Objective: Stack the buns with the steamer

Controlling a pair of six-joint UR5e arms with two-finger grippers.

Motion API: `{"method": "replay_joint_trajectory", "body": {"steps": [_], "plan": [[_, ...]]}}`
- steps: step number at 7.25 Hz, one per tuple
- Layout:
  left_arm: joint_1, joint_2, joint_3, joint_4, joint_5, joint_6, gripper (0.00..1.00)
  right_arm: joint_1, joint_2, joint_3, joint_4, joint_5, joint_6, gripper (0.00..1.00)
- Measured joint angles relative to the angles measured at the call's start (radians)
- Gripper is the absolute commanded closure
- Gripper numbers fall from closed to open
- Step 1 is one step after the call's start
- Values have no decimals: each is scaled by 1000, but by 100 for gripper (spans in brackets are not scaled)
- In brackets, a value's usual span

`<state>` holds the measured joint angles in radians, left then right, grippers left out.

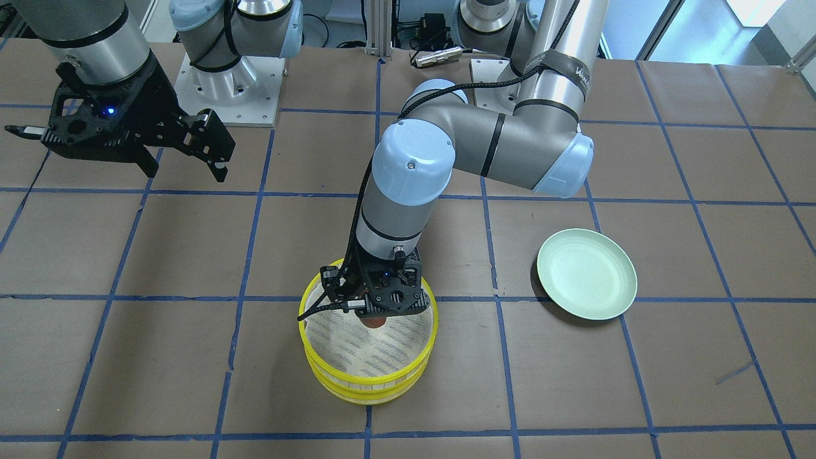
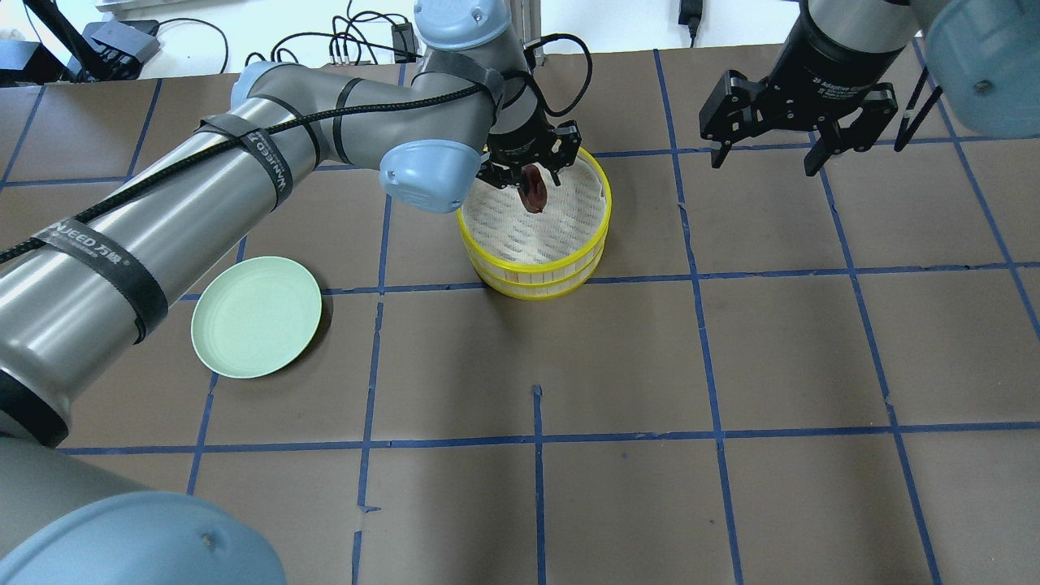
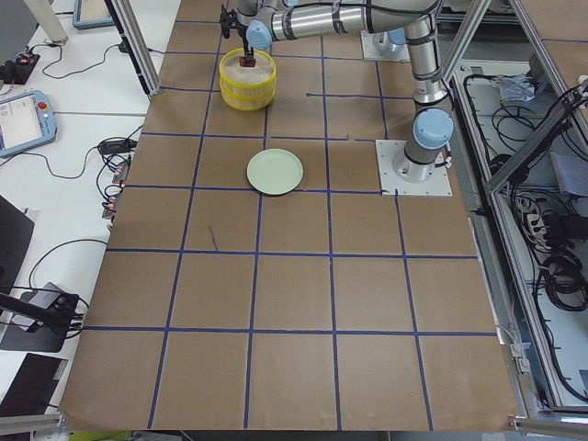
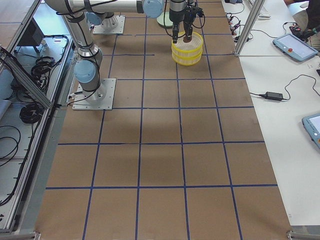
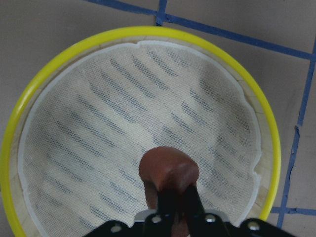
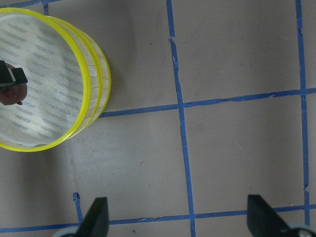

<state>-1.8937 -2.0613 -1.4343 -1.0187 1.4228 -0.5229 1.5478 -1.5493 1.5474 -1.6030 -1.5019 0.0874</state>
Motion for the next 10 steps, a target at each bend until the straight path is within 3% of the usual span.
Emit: {"method": "replay_joint_trajectory", "body": {"steps": [4,7,9,10], "plan": [[32,46,3,-4,2,12,7,7,-2,-4,-1,3,4,0],[67,80,6,-46,0,39,2,10,-2,-5,0,-1,5,0],[189,199,8,-277,15,220,1,21,-4,-8,11,-10,3,0],[239,271,-1,-412,69,320,1,27,-4,-12,26,-18,3,0]]}}
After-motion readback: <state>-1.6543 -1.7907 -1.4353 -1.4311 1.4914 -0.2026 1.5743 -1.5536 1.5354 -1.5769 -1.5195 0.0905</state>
